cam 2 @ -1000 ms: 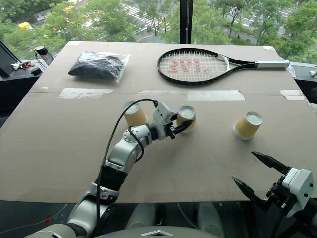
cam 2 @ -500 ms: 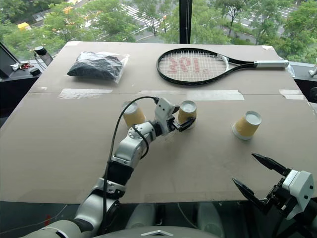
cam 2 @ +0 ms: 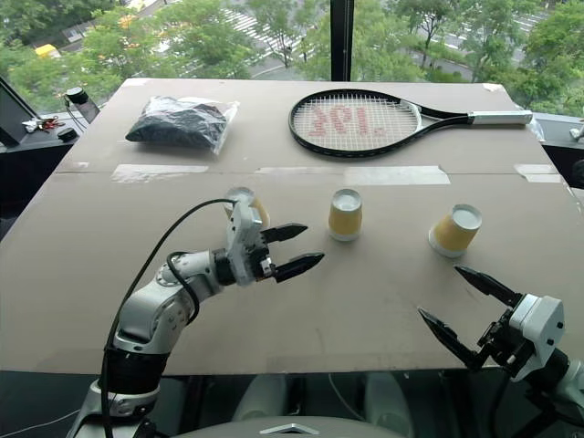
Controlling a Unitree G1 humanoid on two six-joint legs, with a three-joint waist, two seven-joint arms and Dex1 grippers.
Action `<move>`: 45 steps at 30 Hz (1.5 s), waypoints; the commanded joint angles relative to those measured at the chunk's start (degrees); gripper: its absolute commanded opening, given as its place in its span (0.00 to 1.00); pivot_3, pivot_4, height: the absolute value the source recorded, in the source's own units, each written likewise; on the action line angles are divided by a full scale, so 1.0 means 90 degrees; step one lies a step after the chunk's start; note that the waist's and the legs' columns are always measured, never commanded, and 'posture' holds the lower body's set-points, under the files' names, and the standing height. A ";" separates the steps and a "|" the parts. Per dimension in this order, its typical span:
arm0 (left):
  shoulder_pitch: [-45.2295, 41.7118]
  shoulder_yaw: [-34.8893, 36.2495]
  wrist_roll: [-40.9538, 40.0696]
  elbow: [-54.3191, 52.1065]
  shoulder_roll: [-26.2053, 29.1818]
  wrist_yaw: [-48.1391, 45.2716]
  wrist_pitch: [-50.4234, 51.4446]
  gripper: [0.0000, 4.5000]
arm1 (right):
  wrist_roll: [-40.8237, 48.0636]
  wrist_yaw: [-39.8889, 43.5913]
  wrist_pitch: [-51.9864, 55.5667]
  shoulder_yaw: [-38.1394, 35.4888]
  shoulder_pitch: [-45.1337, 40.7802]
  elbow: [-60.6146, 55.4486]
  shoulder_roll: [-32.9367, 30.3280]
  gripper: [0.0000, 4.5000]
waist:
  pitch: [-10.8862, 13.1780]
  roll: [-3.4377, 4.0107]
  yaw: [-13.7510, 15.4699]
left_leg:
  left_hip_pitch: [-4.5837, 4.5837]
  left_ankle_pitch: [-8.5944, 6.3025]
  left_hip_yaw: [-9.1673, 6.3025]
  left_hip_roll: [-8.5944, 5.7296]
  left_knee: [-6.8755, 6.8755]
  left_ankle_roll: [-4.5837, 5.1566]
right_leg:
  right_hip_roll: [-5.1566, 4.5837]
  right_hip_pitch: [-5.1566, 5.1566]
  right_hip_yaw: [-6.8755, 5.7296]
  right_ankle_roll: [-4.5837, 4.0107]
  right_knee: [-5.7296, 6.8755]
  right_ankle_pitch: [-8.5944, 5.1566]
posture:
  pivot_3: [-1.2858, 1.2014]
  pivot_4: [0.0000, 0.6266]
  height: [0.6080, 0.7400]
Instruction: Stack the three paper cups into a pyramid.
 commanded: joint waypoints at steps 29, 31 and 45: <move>-0.1041 0.1187 0.1004 0.3228 0.0798 -0.0175 -0.2165 0.99 | 0.0033 -0.0179 -0.0111 0.0356 -0.0030 -0.0102 0.0079 1.00 | -0.0004 0.0003 0.0006 | 0.0002 -0.0001 0.0003 -0.0007 -0.0006 0.0003 | 0.0005 -0.0004 -0.0015 0.0003 0.0000 0.0000 | 0.52 0.24 1.00; -0.1210 0.1090 0.1064 0.3519 0.0723 -0.0298 -0.2335 0.87 | 0.0018 -0.0236 -0.0132 0.0357 0.0035 -0.0164 0.0123 1.00 | -0.0004 0.0002 0.0002 | 0.0001 -0.0002 0.0004 -0.0009 -0.0003 0.0004 | 0.0004 -0.0003 -0.0013 0.0003 -0.0001 0.0001 | 0.52 0.24 1.00; -0.1976 0.0504 0.1058 0.3896 0.0446 -0.1276 -0.2339 0.44 | -0.0038 -0.0442 -0.0253 0.0343 0.0414 -0.0404 0.0236 1.00 | -0.0004 0.0002 -0.0006 | -0.0003 -0.0001 0.0005 -0.0010 0.0000 0.0003 | 0.0007 -0.0004 -0.0013 0.0004 0.0000 0.0001 | 0.52 0.24 1.00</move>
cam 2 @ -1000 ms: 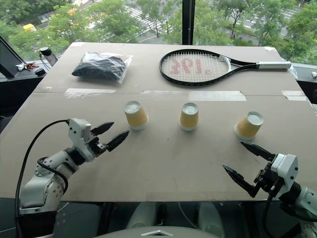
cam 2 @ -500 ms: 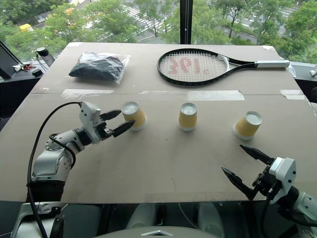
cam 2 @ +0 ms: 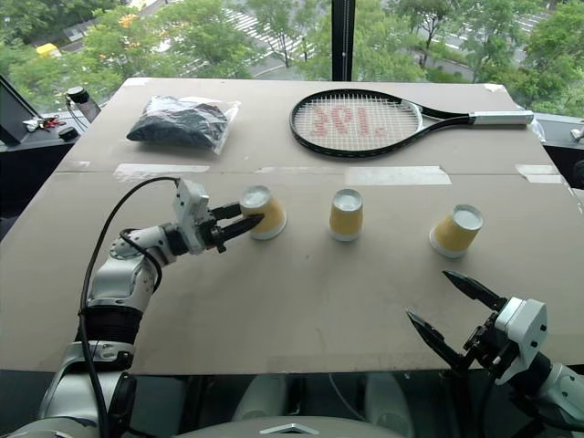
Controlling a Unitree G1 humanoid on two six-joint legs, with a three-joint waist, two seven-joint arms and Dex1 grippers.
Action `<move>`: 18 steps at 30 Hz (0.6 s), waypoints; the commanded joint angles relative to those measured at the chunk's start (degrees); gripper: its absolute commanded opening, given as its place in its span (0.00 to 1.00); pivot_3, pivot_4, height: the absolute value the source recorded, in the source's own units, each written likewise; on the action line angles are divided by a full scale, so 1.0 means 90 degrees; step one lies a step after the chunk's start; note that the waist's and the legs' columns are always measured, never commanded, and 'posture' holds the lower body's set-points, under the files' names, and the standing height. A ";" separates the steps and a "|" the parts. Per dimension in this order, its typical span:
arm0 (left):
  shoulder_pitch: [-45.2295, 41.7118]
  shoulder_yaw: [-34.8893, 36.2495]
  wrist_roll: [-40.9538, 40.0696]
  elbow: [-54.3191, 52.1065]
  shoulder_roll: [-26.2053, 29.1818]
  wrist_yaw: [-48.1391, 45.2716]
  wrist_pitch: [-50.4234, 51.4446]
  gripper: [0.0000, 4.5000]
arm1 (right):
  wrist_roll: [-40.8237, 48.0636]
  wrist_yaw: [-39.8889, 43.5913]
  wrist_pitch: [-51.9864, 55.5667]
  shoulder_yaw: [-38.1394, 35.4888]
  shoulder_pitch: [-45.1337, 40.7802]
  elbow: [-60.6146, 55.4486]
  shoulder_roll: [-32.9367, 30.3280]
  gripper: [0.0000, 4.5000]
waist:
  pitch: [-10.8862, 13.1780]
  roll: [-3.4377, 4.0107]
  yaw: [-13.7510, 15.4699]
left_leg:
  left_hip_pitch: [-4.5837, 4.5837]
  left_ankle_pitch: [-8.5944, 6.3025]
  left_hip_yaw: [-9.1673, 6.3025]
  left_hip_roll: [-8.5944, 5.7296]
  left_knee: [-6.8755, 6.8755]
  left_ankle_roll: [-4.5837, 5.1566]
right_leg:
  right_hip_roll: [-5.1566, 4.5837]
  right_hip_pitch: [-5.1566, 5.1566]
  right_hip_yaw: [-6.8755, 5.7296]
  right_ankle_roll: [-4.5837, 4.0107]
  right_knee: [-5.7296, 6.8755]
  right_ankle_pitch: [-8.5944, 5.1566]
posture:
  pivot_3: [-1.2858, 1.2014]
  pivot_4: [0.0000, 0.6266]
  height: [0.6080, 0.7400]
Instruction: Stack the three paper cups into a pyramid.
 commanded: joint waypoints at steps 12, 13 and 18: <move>-0.0898 -0.0666 0.0387 0.0338 -0.0787 -0.0019 -0.0294 0.44 | -0.0041 -0.0218 -0.0228 -0.0108 0.0357 -0.0436 0.0147 1.00 | 0.0001 -0.0001 -0.0009 | -0.0001 0.0000 -0.0002 -0.0010 0.0001 0.0000 | 0.0008 -0.0001 0.0001 0.0000 0.0000 0.0000 | 0.52 0.24 1.00; -0.0924 -0.0673 0.0412 0.0381 -0.0805 -0.0022 -0.0326 0.44 | -0.0048 -0.0233 -0.0239 -0.0107 0.0381 -0.0451 0.0158 1.00 | 0.0001 -0.0001 -0.0007 | -0.0001 0.0000 -0.0002 -0.0010 0.0001 0.0000 | 0.0009 -0.0001 0.0001 0.0000 0.0000 0.0000 | 0.52 0.24 1.00; -0.0999 -0.0651 0.0463 0.0526 -0.0795 -0.0073 -0.0395 0.44 | -0.0097 -0.0290 -0.0326 -0.0089 0.0552 -0.0525 0.0227 1.00 | 0.0001 -0.0001 -0.0004 | -0.0003 0.0000 -0.0002 -0.0009 0.0001 0.0000 | 0.0008 -0.0002 0.0001 0.0001 -0.0001 0.0000 | 0.52 0.24 1.00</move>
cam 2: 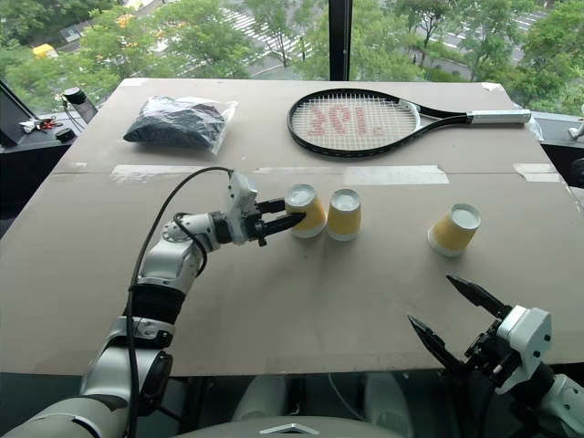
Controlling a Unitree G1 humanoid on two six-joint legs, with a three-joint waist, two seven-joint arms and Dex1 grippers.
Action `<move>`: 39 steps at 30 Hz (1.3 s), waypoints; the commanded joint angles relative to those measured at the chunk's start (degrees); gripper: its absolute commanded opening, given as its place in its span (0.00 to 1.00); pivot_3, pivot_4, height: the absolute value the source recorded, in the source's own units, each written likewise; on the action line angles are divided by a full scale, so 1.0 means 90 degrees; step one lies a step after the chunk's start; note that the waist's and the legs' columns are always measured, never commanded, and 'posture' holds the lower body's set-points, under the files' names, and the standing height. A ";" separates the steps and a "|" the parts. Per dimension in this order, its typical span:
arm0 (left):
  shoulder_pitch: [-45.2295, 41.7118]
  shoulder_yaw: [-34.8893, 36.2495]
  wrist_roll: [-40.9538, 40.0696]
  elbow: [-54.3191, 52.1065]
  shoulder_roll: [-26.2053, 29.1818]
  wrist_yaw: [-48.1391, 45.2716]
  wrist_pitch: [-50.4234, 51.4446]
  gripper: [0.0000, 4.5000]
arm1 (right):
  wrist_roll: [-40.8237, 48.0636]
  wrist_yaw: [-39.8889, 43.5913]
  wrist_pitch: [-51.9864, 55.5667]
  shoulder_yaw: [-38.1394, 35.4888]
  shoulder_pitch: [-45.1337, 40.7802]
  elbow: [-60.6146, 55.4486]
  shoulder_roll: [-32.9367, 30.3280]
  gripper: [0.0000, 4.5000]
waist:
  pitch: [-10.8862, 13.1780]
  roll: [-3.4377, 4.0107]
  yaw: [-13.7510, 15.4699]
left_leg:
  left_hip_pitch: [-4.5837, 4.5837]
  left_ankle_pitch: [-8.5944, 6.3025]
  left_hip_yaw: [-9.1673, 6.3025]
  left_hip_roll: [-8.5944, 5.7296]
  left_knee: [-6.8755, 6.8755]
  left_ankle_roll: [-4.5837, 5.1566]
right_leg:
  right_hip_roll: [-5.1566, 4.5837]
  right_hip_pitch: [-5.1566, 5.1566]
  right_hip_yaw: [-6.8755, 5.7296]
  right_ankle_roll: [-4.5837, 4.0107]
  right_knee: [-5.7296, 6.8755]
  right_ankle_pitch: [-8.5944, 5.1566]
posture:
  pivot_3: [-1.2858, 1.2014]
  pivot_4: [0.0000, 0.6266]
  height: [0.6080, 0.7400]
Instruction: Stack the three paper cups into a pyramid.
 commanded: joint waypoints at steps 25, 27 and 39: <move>-0.0134 -0.0061 0.0180 -0.0064 -0.0128 -0.0099 -0.0119 0.99 | -0.0061 -0.0134 -0.0273 -0.0087 0.0232 -0.0284 0.0070 1.00 | 0.0000 0.0000 0.0004 | 0.0000 0.0000 -0.0001 0.0000 0.0000 0.0000 | 0.0000 0.0000 -0.0001 0.0000 0.0000 0.0000 | 0.52 0.24 1.00; -0.0079 -0.0010 0.0110 -0.0195 -0.0075 -0.0077 -0.0004 0.99 | -0.0058 -0.0137 -0.0280 -0.0097 0.0228 -0.0267 0.0074 1.00 | 0.0000 0.0000 0.0003 | 0.0000 0.0000 -0.0001 0.0000 0.0000 0.0000 | 0.0000 0.0000 -0.0001 0.0000 0.0000 0.0000 | 0.52 0.24 1.00; 0.1593 0.0790 -0.0866 -0.2625 0.1090 -0.0191 0.1204 0.99 | -0.0867 -0.1772 0.0306 -0.0307 -0.1502 0.0574 0.0128 1.00 | 0.0002 0.0003 -0.0060 | 0.0006 0.0005 -0.0001 0.0017 0.0000 -0.0009 | -0.0008 -0.0003 0.0009 -0.0001 0.0006 0.0000 | 0.52 0.24 1.00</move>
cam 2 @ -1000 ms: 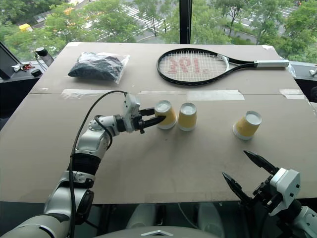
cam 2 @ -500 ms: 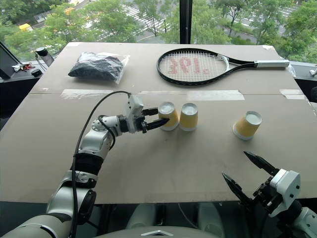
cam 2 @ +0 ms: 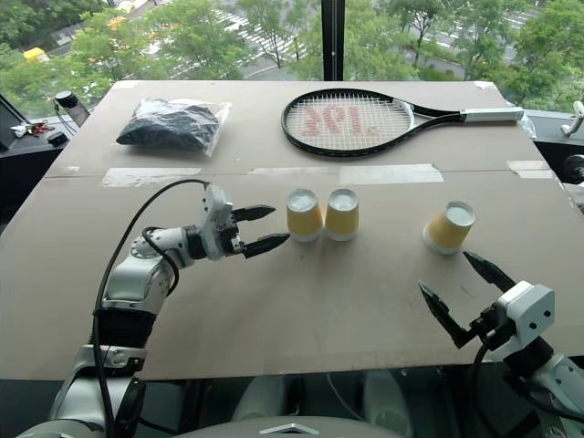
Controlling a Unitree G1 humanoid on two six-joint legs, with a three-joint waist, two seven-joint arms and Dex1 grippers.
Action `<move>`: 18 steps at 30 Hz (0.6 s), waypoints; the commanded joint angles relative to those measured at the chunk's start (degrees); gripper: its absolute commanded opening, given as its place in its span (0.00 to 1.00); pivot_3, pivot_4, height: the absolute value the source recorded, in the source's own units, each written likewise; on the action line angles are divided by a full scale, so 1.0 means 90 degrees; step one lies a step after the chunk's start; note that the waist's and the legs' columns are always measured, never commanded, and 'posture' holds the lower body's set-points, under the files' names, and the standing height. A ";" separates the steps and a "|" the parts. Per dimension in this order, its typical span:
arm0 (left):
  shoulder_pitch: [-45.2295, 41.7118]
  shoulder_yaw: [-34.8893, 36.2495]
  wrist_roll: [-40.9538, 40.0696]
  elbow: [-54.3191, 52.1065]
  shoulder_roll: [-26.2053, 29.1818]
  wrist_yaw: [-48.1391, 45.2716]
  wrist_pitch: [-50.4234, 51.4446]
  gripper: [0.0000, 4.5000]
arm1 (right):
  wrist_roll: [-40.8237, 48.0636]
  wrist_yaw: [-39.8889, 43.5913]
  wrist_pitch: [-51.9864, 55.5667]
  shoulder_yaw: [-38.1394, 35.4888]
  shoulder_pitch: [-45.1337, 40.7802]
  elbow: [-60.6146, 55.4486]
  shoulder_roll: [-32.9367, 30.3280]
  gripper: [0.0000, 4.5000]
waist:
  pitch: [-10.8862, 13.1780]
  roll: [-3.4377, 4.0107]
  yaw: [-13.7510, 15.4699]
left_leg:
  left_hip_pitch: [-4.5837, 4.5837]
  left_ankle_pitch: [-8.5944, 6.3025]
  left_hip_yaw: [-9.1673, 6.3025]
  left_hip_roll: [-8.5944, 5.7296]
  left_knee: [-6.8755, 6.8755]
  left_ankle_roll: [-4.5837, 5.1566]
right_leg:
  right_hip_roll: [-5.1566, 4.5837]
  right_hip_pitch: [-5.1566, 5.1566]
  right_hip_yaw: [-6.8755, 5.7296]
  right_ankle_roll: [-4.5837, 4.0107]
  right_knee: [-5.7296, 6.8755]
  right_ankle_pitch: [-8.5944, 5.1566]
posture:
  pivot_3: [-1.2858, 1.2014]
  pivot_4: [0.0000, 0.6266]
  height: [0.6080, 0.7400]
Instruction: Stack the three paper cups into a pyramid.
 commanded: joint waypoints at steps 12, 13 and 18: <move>0.0444 0.0600 -0.2659 -0.3330 0.1047 -0.0309 0.2055 0.99 | -0.0646 -0.1045 0.0847 -0.0229 -0.2123 0.1576 -0.0325 1.00 | 0.0008 0.0008 0.0094 | -0.0001 0.0003 0.0000 -0.0008 0.0000 -0.0005 | -0.0003 0.0002 0.0001 0.0000 0.0000 0.0000 | 0.52 0.24 1.00; 0.0415 0.0607 -0.2754 -0.3411 0.1017 -0.0206 0.2126 0.99 | -0.0658 -0.1087 0.0923 -0.0225 -0.2218 0.1651 -0.0325 1.00 | 0.0008 0.0008 0.0091 | -0.0001 0.0003 0.0000 -0.0009 0.0000 -0.0005 | -0.0002 0.0002 0.0003 0.0000 0.0000 0.0000 | 0.52 0.24 1.00; 0.0419 0.0537 -0.2784 -0.3636 0.0951 0.0018 0.2114 0.99 | -0.0388 -0.1090 0.1363 -0.0150 -0.2530 0.1819 -0.0265 1.00 | 0.0010 0.0011 0.0093 | -0.0002 0.0010 0.0001 -0.0007 -0.0004 -0.0017 | 0.0006 -0.0001 0.0007 0.0000 -0.0002 0.0000 | 0.52 0.24 1.00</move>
